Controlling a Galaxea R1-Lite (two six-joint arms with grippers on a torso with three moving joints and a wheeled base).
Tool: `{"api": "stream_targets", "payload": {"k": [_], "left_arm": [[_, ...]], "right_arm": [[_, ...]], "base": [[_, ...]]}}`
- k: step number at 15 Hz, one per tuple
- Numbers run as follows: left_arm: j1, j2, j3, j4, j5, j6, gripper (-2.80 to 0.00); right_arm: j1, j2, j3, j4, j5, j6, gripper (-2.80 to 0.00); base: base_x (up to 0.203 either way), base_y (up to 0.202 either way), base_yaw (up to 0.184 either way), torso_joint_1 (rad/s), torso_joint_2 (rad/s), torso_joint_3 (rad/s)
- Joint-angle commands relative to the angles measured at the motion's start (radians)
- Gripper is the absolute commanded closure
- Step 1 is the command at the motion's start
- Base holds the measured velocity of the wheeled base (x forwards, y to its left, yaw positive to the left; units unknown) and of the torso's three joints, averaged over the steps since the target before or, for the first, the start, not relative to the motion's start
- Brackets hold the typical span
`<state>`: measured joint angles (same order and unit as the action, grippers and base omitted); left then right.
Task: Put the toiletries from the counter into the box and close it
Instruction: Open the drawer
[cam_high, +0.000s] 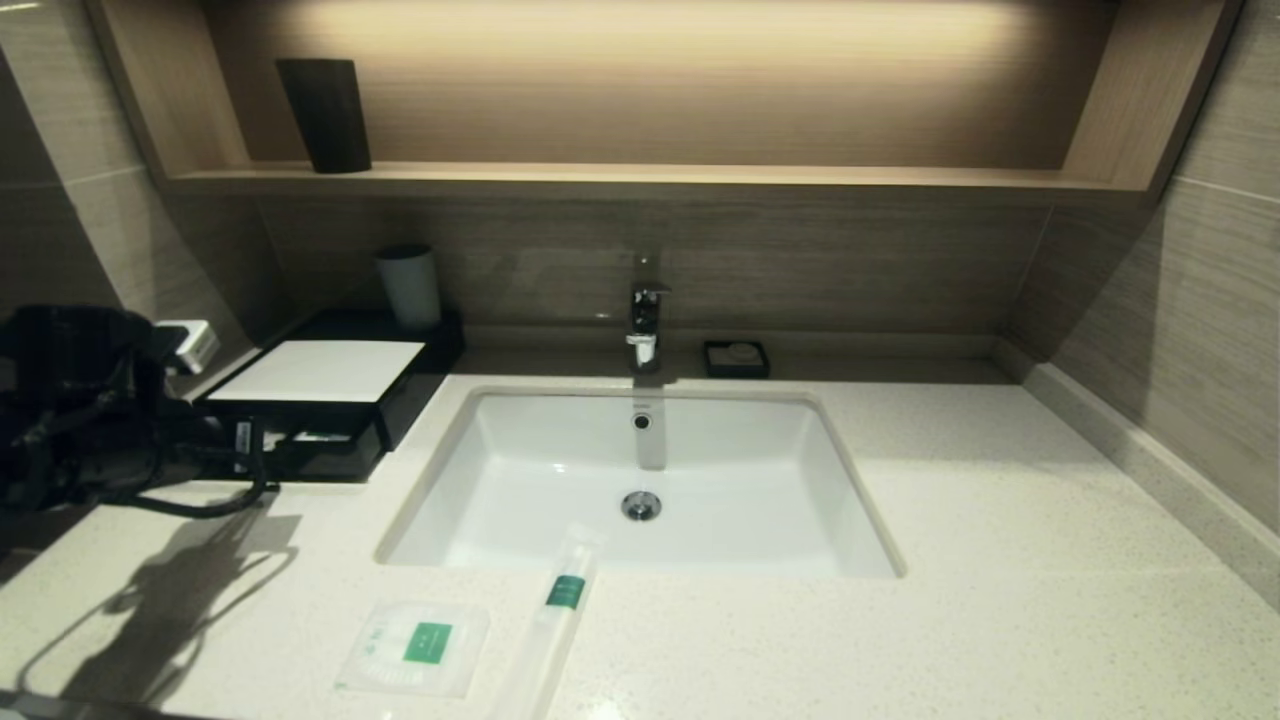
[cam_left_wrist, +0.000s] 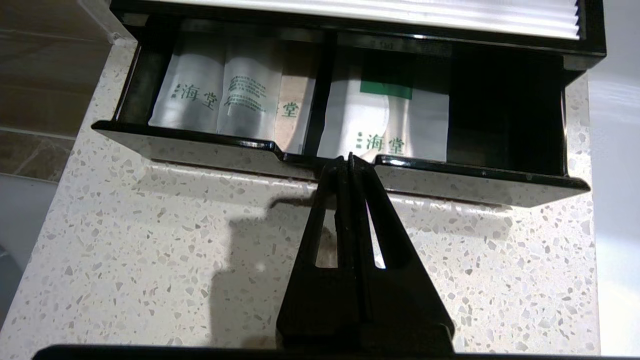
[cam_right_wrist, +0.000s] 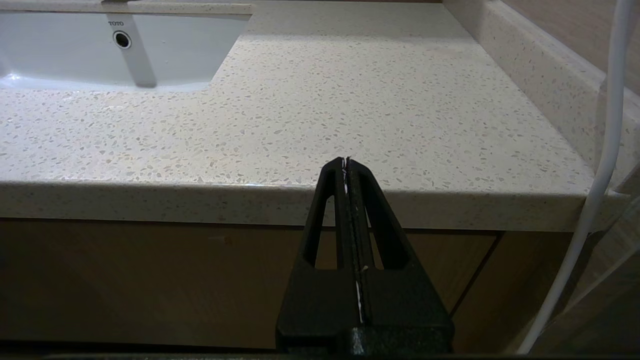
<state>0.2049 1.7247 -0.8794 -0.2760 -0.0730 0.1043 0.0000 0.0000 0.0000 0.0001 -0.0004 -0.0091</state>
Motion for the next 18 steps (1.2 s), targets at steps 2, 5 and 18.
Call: {"api": "stream_targets", "payload": {"k": [2,5,18], "left_arm": [[0.0,0.025,-0.031,-0.002,-0.002,-0.008,0.0],[-0.001,0.054,-0.045,-0.002,-0.002,-0.012,0.0],[-0.001,0.158,-0.118,-0.002,0.001,-0.032,0.0]], "right_arm": [[0.0,-0.002,0.0,0.0,0.0,-0.002,0.0],[0.0,-0.002,0.0,0.0,0.0,-0.002,0.0],[0.0,-0.002,0.0,0.0,0.0,-0.002,0.0]], "base": [[0.0,0.0,0.0,0.0,0.0,0.0],[0.0,0.0,0.0,0.0,0.0,0.0],[0.0,0.0,0.0,0.0,0.0,0.0]]}}
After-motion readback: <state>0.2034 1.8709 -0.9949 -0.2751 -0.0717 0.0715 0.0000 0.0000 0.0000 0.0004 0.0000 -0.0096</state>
